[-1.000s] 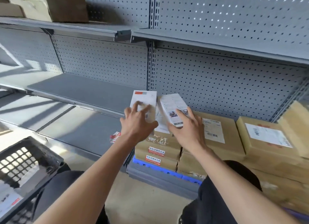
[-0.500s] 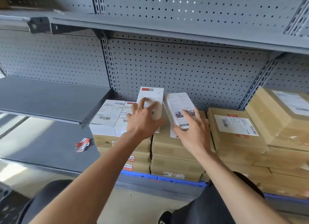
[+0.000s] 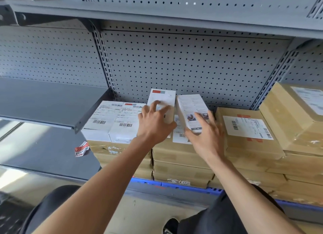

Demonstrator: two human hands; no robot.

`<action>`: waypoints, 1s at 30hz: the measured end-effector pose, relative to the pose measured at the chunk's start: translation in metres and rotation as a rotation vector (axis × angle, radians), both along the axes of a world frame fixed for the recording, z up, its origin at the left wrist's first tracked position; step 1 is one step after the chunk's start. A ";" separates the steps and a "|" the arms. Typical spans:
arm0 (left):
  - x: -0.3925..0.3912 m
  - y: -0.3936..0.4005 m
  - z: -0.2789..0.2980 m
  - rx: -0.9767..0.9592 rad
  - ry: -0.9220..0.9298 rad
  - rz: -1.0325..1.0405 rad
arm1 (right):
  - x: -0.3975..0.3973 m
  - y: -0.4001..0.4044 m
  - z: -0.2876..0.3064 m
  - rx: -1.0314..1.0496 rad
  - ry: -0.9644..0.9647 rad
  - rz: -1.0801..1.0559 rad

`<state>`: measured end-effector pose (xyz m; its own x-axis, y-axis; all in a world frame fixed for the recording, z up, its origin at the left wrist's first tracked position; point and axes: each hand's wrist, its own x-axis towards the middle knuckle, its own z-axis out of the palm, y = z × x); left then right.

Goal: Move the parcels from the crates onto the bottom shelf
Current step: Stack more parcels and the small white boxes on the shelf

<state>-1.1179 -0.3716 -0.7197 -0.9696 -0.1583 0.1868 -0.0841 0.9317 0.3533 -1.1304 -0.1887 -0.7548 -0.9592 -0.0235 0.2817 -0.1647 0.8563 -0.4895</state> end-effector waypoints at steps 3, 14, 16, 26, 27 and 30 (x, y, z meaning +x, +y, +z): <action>-0.001 0.001 -0.008 0.010 -0.028 0.009 | 0.000 0.000 -0.005 0.016 -0.024 0.009; 0.002 -0.005 -0.033 -0.047 -0.100 0.045 | 0.004 -0.006 -0.024 0.076 -0.100 0.011; 0.002 -0.005 -0.037 -0.079 -0.109 0.033 | 0.004 -0.006 -0.025 0.087 -0.109 0.013; 0.006 -0.009 -0.040 -0.101 -0.097 0.004 | 0.005 -0.007 -0.028 0.105 -0.117 0.000; 0.007 -0.009 -0.041 -0.091 -0.090 0.006 | 0.006 -0.007 -0.028 0.105 -0.119 -0.001; 0.008 -0.009 -0.041 -0.086 -0.073 0.025 | 0.007 -0.010 -0.027 0.104 -0.122 -0.005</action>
<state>-1.1098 -0.3808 -0.7612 -0.9770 -0.1693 0.1294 -0.1305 0.9555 0.2645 -1.1230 -0.1983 -0.7816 -0.9863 -0.0420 0.1594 -0.1055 0.9040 -0.4143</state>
